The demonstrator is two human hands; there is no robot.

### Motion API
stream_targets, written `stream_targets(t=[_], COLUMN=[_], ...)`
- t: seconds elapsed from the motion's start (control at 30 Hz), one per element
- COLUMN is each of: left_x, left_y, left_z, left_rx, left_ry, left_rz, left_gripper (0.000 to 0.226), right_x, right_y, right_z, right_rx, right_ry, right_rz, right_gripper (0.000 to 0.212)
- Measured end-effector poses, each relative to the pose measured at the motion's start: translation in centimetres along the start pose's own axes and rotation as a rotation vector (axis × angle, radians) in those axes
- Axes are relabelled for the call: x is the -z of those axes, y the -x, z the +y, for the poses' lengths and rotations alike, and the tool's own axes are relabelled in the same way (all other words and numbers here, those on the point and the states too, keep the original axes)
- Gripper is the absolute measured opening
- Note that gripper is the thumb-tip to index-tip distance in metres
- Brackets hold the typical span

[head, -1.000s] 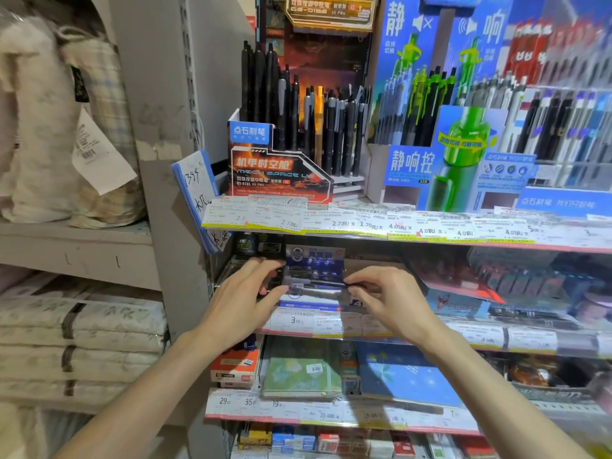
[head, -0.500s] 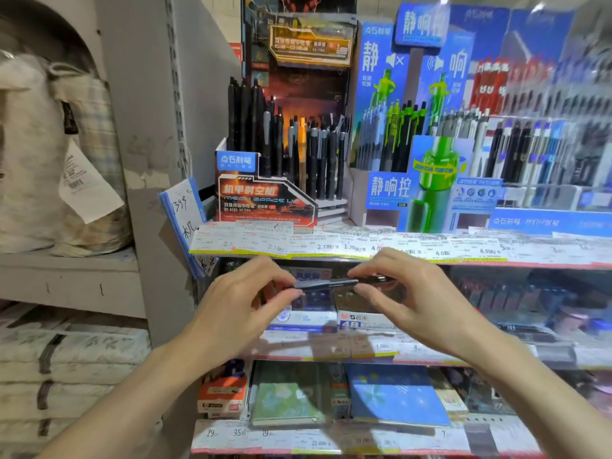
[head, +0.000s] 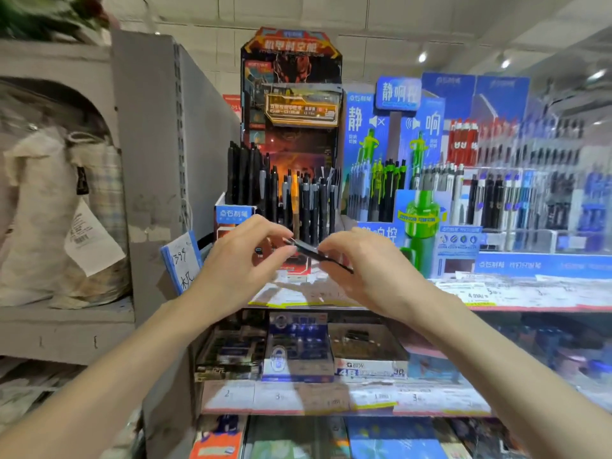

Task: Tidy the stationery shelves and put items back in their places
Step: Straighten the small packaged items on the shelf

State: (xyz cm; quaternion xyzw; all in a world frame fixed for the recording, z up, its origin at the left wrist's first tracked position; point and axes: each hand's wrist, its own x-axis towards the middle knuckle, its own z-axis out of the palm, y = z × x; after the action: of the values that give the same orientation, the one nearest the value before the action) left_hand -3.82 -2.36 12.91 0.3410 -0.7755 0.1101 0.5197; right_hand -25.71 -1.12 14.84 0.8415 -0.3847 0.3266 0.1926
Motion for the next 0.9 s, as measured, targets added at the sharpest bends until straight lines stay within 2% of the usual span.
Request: stream_targets(t=[0.17, 0.3, 0.4, 0.63, 0.9], left_x=[-0.7, -1.9, -2.2, -2.4, -2.6], left_y=[-0.4, -0.8, -1.1, -1.2, -1.2], left_z=[-2.3, -3.0, -3.3, -3.5, -3.6], left_rx=[-0.042, -0.006, 0.000, 0.008, 0.021], left_ry=[-0.298, -0.370, -0.377, -0.350, -0.335], left_rz=[-0.021, -0.113, -0.115, -0.085, -0.065], left_gripper=[0.038, 0.046, 0.044, 0.039, 0.039], right_x=[-0.7, -2.0, -2.7, -3.0, -3.5], right_y=[-2.2, -4.6, -6.1, -8.1, -8.6], right_z=[1.4, 1.5, 1.4, 1.3, 0.7], right_rx=[-0.266, -0.427, -0.484, -0.532, -0.566], right_ry=[-0.192, -0.406, -0.485, -0.507, -0.521], right_rz=[0.144, 0.266, 0.323, 0.337, 0.235], right_gripper=[0.017, 0.025, 0.027, 0.031, 0.024])
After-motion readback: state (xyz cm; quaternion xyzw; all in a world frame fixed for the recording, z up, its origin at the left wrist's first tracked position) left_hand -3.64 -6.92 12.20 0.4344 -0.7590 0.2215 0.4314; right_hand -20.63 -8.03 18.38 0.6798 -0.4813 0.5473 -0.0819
